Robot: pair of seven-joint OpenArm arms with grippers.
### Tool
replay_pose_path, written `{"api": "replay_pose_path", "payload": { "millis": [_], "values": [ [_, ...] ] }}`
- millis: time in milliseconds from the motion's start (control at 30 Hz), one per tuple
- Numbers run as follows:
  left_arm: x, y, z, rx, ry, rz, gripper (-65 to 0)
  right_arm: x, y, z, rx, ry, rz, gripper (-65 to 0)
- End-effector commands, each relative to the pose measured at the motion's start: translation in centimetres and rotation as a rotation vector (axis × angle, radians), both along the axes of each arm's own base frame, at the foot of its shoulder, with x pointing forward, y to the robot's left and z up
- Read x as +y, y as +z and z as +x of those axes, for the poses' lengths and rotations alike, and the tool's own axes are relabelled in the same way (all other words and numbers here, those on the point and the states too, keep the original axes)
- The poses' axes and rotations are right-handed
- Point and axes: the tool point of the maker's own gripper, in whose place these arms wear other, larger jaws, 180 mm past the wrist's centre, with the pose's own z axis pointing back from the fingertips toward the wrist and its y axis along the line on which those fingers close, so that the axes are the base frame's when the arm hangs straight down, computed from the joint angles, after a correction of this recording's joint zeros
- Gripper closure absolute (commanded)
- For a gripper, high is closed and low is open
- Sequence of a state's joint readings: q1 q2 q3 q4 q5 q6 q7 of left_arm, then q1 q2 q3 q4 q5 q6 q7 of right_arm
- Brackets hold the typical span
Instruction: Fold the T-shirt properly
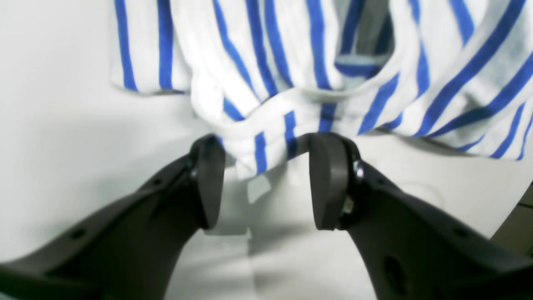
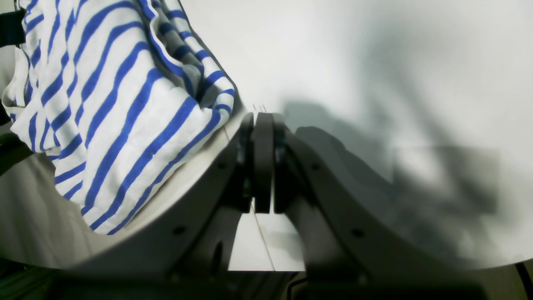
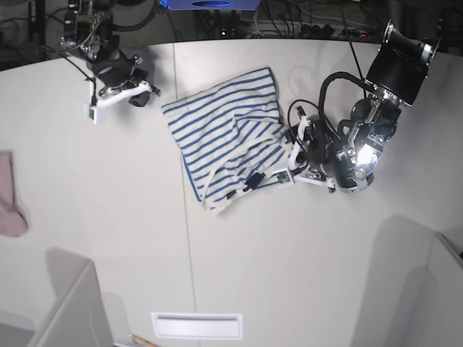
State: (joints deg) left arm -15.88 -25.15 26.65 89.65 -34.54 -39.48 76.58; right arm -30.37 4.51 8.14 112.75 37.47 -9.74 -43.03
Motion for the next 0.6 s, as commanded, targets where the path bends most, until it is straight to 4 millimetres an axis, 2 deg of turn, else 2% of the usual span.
{"api": "replay_pose_path", "payload": {
  "millis": [0, 233, 433, 567],
  "values": [
    [-0.4, 1.0, 1.0, -0.032, -0.008, -0.021, -30.4, 0.0, 0.6, 0.5, -0.030, 0.003, 0.000, 0.0],
    [-0.5, 1.5, 1.7, -0.048, -0.009, -0.019, -29.6, 0.0, 0.6, 0.5, -0.030, 0.003, 0.000, 0.0],
    [-0.4, 2.3, 2.8, -0.076, -0.009, -0.018, -12.0, 0.0, 0.6, 0.5, -0.030, 0.003, 0.000, 0.0],
    [-0.5, 2.4, 2.9, -0.079, -0.009, -0.019, -7.1, 0.0, 0.6, 0.5, -0.030, 0.003, 0.000, 0.0]
  ]
}}
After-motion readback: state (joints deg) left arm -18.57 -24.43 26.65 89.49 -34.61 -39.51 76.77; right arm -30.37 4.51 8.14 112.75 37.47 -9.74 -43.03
